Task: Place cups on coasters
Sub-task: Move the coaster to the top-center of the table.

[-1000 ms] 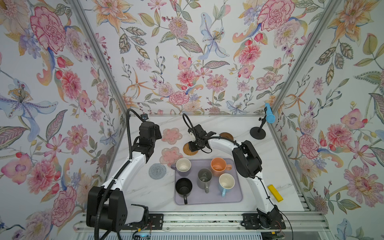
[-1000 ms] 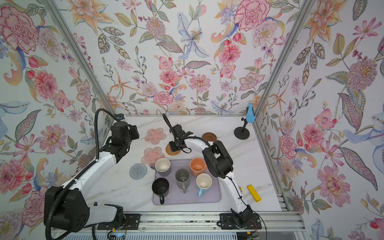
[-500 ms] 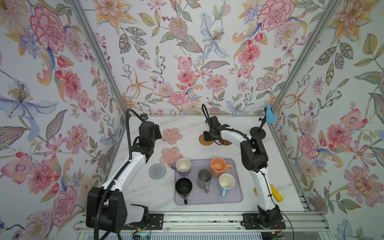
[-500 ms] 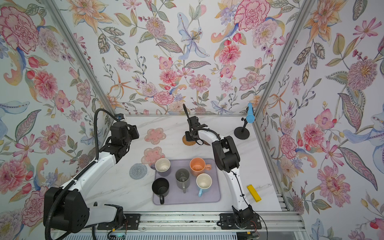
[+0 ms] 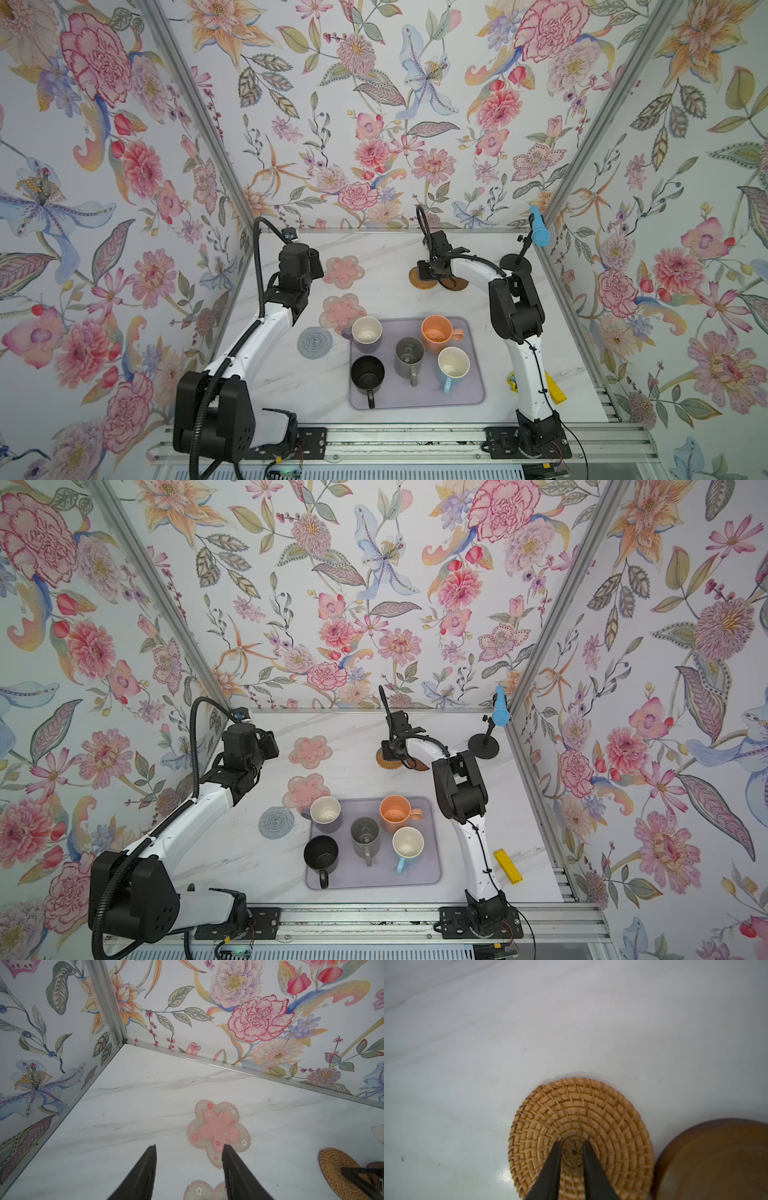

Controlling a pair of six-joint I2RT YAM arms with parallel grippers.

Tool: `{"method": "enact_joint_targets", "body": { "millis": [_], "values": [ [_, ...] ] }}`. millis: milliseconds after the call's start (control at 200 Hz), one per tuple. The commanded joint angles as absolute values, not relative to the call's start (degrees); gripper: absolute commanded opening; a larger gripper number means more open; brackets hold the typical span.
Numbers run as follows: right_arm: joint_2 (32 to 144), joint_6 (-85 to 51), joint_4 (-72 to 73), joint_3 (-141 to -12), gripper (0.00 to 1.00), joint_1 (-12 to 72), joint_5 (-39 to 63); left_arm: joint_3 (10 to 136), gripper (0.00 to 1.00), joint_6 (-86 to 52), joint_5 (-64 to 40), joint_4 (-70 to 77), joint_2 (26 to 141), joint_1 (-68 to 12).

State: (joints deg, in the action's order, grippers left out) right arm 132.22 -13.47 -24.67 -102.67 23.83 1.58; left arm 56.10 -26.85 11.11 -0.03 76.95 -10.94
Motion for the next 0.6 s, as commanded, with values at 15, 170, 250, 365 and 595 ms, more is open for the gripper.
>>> {"method": "enact_joint_targets", "body": {
  "millis": [15, 170, 250, 365, 595],
  "values": [
    [130.89, -12.0, -29.48, -98.43, 0.23, 22.76, -1.31, 57.85, 0.54, -27.08, 11.56, -0.9, 77.56, -11.06],
    [130.39, -11.61, -29.11, -98.2, 0.23, 21.11, -1.08, 57.92, 0.54, -27.36, 11.27, -0.77, 77.86, -11.07],
    [130.61, -10.97, -29.14, -99.52, 0.23, 20.64, -0.47, 57.83, 0.54, -27.47, 11.21, -0.75, 77.87, -11.15],
    [131.58, -10.55, -29.18, -101.8, 0.23, 20.9, 1.64, 57.66, 0.54, -27.67, 11.25, -0.7, 77.92, -11.13],
    [133.53, -10.63, -29.21, -104.47, 0.24, 24.0, 3.98, 57.66, 0.54, -27.87, 10.9, -0.57, 79.0, -11.15]
  ]
}}
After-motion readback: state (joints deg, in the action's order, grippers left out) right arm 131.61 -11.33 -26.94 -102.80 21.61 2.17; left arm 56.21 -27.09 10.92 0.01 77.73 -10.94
